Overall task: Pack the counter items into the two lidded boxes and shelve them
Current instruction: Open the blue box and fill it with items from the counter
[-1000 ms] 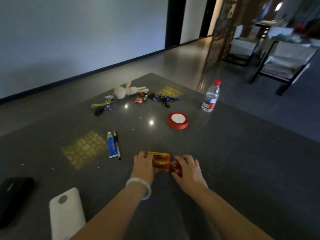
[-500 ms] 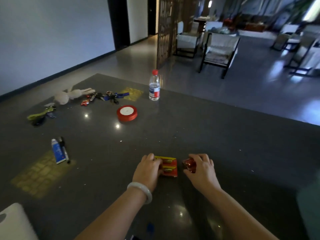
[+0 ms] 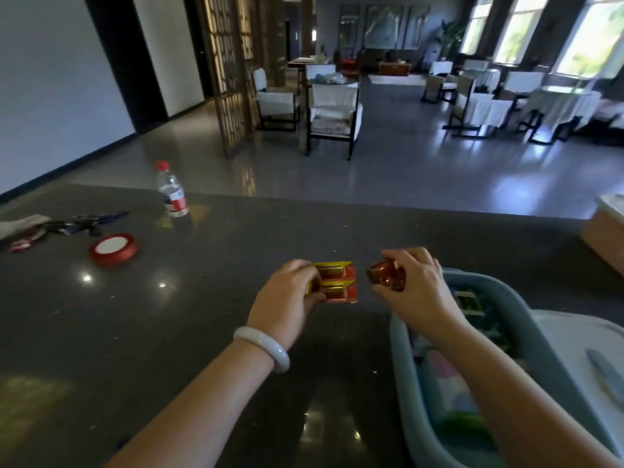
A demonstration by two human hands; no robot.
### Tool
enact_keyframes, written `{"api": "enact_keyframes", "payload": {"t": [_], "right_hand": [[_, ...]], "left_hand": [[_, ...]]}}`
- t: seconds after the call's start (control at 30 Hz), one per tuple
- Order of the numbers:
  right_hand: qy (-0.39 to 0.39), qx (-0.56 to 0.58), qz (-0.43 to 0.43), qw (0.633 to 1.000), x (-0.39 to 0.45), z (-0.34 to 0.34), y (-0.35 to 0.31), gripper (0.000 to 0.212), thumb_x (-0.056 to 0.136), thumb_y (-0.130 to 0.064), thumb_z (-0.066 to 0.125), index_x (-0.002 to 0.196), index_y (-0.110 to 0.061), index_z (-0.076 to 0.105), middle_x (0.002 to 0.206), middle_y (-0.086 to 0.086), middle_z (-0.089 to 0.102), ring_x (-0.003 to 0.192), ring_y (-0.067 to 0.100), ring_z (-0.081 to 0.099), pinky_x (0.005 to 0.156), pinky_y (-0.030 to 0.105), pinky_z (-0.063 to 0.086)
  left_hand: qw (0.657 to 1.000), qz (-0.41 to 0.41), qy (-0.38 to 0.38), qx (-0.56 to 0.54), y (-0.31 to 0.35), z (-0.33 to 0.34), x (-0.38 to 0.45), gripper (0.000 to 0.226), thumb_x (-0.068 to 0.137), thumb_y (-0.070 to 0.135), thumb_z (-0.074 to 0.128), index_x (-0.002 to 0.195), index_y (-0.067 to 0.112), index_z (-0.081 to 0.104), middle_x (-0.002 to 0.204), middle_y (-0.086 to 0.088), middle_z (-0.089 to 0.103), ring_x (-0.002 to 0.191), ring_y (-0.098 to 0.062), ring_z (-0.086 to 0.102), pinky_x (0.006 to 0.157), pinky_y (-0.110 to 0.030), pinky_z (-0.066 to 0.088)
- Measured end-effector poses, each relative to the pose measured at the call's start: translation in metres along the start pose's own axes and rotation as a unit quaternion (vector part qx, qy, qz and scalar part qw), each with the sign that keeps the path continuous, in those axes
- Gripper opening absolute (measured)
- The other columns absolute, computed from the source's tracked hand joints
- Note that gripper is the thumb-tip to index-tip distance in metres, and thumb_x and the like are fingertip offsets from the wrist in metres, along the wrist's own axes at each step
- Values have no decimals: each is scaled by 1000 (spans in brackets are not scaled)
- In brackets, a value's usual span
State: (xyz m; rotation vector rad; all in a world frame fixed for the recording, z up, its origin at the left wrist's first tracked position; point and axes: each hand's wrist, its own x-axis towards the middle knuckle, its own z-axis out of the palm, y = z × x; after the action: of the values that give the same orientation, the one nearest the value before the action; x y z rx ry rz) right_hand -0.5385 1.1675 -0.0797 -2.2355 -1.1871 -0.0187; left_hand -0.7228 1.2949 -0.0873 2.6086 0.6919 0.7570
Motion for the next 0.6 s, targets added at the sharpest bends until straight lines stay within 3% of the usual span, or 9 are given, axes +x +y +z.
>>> {"api": "enact_keyframes", "payload": {"t": [0.27, 0.37, 0.47, 0.6], "right_hand": [[71, -18, 54, 996, -40, -85, 131, 53, 75, -31, 77, 125, -29, 59, 116, -3, 48, 107, 18, 39, 89, 31, 35], [81, -21, 63, 995, -50, -87, 156, 53, 75, -30, 78, 125, -28, 59, 116, -2, 49, 108, 21, 41, 90, 32, 38], [75, -13, 53, 996, -57, -82, 167, 56, 75, -29, 78, 127, -28, 57, 119, -3, 47, 109, 18, 38, 91, 34, 38], [62, 1, 29, 998, -66, -73, 171, 55, 76, -31, 75, 127, -32, 55, 123, -5, 46, 108, 14, 36, 93, 36, 41]], "left_hand": [[994, 88, -49, -35, 123, 60, 8, 13, 85, 24, 70, 95, 24, 62, 113, 14, 56, 97, -6, 56, 81, -28, 49], [990, 101, -90, -39, 143, 89, -2, 14, 84, 25, 70, 95, 28, 61, 117, 16, 55, 101, -5, 56, 80, -20, 47], [984, 109, -135, -34, 156, 113, -14, 22, 86, 28, 67, 108, 29, 62, 127, 16, 54, 115, -3, 52, 91, -17, 43], [972, 107, -208, -27, 166, 127, -14, 28, 92, 22, 61, 117, 33, 60, 132, 13, 53, 126, -5, 46, 106, -30, 42]]}}
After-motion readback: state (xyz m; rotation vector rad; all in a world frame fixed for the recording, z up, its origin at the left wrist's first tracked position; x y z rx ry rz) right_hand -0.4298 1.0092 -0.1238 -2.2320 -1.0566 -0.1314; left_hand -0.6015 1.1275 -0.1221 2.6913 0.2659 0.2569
